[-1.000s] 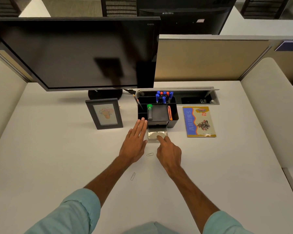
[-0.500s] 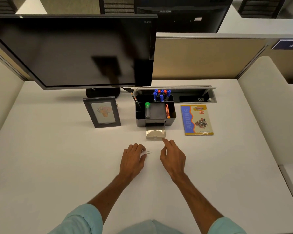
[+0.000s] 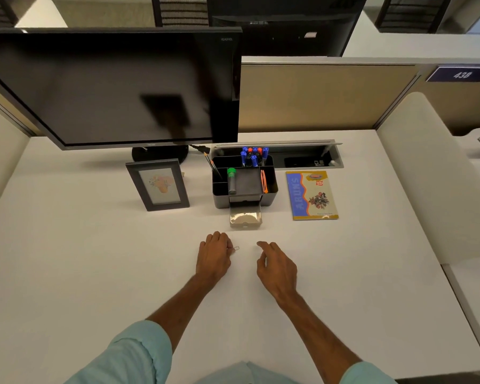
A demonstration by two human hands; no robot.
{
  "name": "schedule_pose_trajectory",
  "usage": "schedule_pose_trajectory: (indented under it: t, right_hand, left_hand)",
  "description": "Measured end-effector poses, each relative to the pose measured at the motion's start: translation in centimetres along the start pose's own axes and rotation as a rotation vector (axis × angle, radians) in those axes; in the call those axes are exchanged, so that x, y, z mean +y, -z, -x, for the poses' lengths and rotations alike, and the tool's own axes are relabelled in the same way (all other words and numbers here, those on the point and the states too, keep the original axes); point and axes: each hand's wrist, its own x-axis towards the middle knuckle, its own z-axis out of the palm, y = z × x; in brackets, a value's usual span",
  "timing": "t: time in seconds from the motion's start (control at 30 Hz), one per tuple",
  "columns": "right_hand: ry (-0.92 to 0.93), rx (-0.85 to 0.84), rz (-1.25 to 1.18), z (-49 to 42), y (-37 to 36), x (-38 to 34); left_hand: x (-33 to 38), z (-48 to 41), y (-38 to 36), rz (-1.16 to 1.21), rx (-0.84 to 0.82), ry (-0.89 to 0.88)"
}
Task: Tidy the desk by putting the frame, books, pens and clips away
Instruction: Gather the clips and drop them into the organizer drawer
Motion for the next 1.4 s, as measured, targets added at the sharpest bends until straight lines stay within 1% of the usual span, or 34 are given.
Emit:
schedule_pose_trajectory:
  t: [0.07, 0.17, 0.27, 0.4, 0.53, 0.63, 0.77, 0.83, 0.97, 1.07, 1.17, 1.4]
  right_hand:
    - [0.024, -0.017, -0.003, -0.2, -0.1, -0.2]
    - [0.077, -0.048, -0.049, -0.4, -0.1, -1.1]
    - [0.092, -0.065, -0.131, -0.8, -0.1, -2.1]
    - [0.004, -0.068, -0.221, -1.7, -0.1, -3.1]
    - [-0.099, -0.043, -0.354, -2.7, 0.3, -3.6]
    - [-0.164, 0.015, -0.424, -4.0, 1.0, -4.1]
    - [-0.203, 0.154, -0.353, -6.9, 2.5, -5.0]
    - [-0.166, 0.139, -0.249, -8.5, 3.0, -5.6]
    - [-0.092, 0.044, -0.064, -10.8, 3.1, -6.9]
    - [-0.096, -0.028, 0.009, -11.8, 2.5, -7.6]
    - [-0.117, -0.075, 0.029, -12.0, 1.8, -7.8]
    - [-0.140, 0.050, -0.080, -10.6, 1.8, -7.3]
  left_hand:
    - [0.1, 0.1, 0.1, 0.028, -0.031, -0.021]
    - [0.2, 0.6, 0.2, 0.132, -0.065, -0.048]
    - [0.3, 1.3, 0.4, 0.250, -0.035, -0.093]
    - [0.7, 1.3, 1.1, 0.393, 0.055, -0.080]
    - [0.5, 0.7, 1.8, 0.441, 0.105, -0.064]
    - [0.4, 0.3, 2.0, 0.434, 0.147, -0.033]
    - [-0.8, 0.2, 2.0, 0.294, 0.194, -0.019]
    - [-1.5, 0.3, 1.9, 0.240, 0.179, -0.026]
    - [-2.9, 0.6, 1.8, 0.165, 0.159, -0.070]
    - [-4.1, 0.8, 1.8, 0.149, 0.156, -0.075]
    - [-5.0, 1.0, 1.9, 0.137, 0.147, -0.071]
    - [-5.8, 2.4, 2.0, 0.115, 0.138, -0.050]
